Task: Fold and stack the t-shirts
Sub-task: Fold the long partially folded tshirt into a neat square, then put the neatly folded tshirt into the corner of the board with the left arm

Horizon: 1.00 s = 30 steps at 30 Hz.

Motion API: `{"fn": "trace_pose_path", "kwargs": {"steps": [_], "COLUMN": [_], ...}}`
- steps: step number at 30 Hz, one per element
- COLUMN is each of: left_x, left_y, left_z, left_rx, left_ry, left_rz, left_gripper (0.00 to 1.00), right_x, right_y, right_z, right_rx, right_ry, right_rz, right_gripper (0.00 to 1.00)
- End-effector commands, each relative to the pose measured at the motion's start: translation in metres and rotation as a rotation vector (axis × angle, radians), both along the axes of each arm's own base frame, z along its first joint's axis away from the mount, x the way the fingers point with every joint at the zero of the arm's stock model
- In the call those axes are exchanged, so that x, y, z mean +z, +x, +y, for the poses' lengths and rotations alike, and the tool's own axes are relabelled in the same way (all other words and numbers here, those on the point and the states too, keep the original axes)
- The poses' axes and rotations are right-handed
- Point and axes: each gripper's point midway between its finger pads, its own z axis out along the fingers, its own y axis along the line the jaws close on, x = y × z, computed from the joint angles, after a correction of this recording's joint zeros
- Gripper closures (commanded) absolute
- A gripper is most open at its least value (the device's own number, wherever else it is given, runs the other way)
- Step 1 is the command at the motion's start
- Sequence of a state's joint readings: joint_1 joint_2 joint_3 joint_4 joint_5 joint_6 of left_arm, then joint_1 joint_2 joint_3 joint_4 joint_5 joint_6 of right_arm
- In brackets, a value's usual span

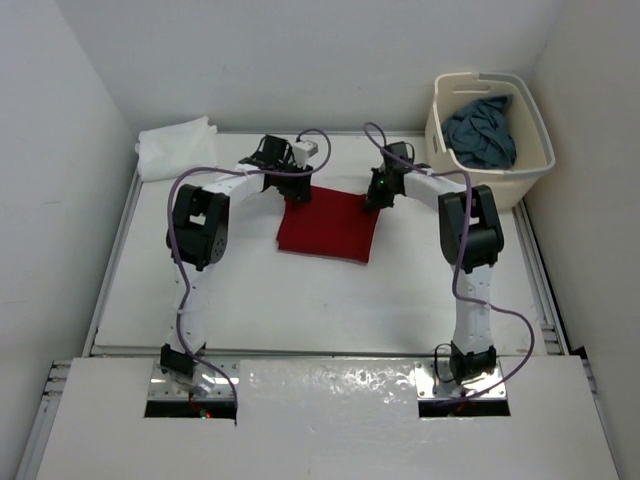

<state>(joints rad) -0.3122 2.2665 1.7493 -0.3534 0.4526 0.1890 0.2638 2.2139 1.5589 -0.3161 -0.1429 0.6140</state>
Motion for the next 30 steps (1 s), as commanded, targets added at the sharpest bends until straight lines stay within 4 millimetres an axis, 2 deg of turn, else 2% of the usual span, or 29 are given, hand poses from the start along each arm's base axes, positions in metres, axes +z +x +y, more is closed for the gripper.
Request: {"fn": "trace_pose_path", "kwargs": {"steps": [1, 3, 4, 6, 7, 8, 10, 11, 13, 14, 15, 16, 17, 18, 19, 20, 21, 22, 23, 25, 26, 28, 30], "left_x": [0.008, -0.007, -0.008, -0.002, 0.004, 0.020, 0.042, 0.067, 0.096, 0.118, 0.124, 0.119, 0.121, 0.098, 0.086, 0.073, 0.046, 0.033, 0.010, -0.003, -0.012, -0.015, -0.016], "left_y": [0.030, 0.034, 0.036, 0.040, 0.043, 0.047, 0.050, 0.052, 0.053, 0.050, 0.048, 0.038, 0.029, 0.011, 0.000, -0.011, -0.032, -0.043, -0.059, -0.066, -0.067, -0.064, -0.059], "left_z": [0.008, 0.022, 0.027, 0.036, 0.036, 0.035, 0.031, 0.031, 0.036, 0.038, 0.046, 0.052, 0.056, 0.061, 0.064, 0.066, 0.068, 0.067, 0.070, 0.066, 0.060, 0.053, 0.041], "left_rx": [0.098, 0.145, 0.156, 0.187, 0.190, 0.188, 0.179, 0.192, 0.218, 0.233, 0.256, 0.266, 0.262, 0.259, 0.255, 0.253, 0.237, 0.233, 0.233, 0.230, 0.219, 0.222, 0.194], "left_ry": [0.007, 0.070, 0.074, 0.061, 0.052, 0.032, 0.008, -0.015, -0.032, -0.045, -0.033, -0.005, 0.014, 0.051, 0.067, 0.082, 0.097, 0.094, 0.109, 0.084, 0.053, 0.016, -0.011], "left_rz": [-0.062, -0.054, -0.058, -0.064, -0.078, -0.102, -0.140, -0.176, -0.200, -0.218, -0.216, -0.168, -0.156, -0.073, -0.033, 0.014, 0.100, 0.143, 0.206, 0.238, 0.249, 0.253, 0.238], "left_gripper": [0.70, 0.71, 0.71, 0.71, 0.71, 0.71, 0.69, 0.65, 0.59, 0.50, 0.40, 0.30, 0.29, 0.26, 0.02, 0.01, 0.00, 0.00, 0.00, 0.00, 0.00, 0.00, 0.00], "right_x": [0.005, 0.006, 0.006, 0.010, 0.004, 0.011, 0.012, 0.033, 0.058, 0.075, 0.085, 0.091, 0.105, 0.110, 0.107, 0.114, 0.112, 0.099, 0.099, 0.080, 0.079, 0.066, 0.063], "right_y": [0.022, 0.028, 0.031, 0.038, 0.036, 0.044, 0.043, 0.056, 0.054, 0.057, 0.053, 0.048, 0.043, 0.038, 0.028, 0.022, 0.018, 0.006, 0.001, -0.014, -0.018, -0.028, -0.031], "right_z": [-0.020, -0.025, -0.028, -0.034, -0.037, -0.036, -0.032, -0.027, -0.027, -0.028, -0.031, -0.038, -0.042, -0.045, -0.050, -0.052, -0.053, -0.055, -0.054, -0.057, -0.056, -0.053, -0.052], "right_rx": [-0.062, -0.060, -0.062, -0.059, -0.056, -0.030, 0.021, 0.052, 0.072, 0.072, 0.068, 0.057, 0.063, 0.063, 0.063, 0.071, 0.074, 0.082, 0.091, 0.092, 0.094, 0.089, 0.090], "right_ry": [-0.020, -0.027, -0.030, -0.034, -0.044, -0.036, -0.034, -0.031, -0.049, -0.063, -0.073, -0.100, -0.119, -0.132, -0.156, -0.166, -0.167, -0.166, -0.164, -0.164, -0.157, -0.133, -0.120], "right_rz": [-0.039, -0.045, -0.046, -0.051, -0.023, -0.041, -0.012, -0.060, -0.071, -0.099, -0.104, -0.100, -0.120, -0.117, -0.090, -0.097, -0.088, -0.050, -0.048, -0.004, -0.004, 0.012, 0.011], "right_gripper": [1.00, 1.00, 1.00, 1.00, 1.00, 1.00, 0.99, 0.94, 0.81, 0.75, 0.70, 0.63, 0.52, 0.48, 0.45, 0.39, 0.37, 0.36, 0.35, 0.35, 0.35, 0.35, 0.35]}}
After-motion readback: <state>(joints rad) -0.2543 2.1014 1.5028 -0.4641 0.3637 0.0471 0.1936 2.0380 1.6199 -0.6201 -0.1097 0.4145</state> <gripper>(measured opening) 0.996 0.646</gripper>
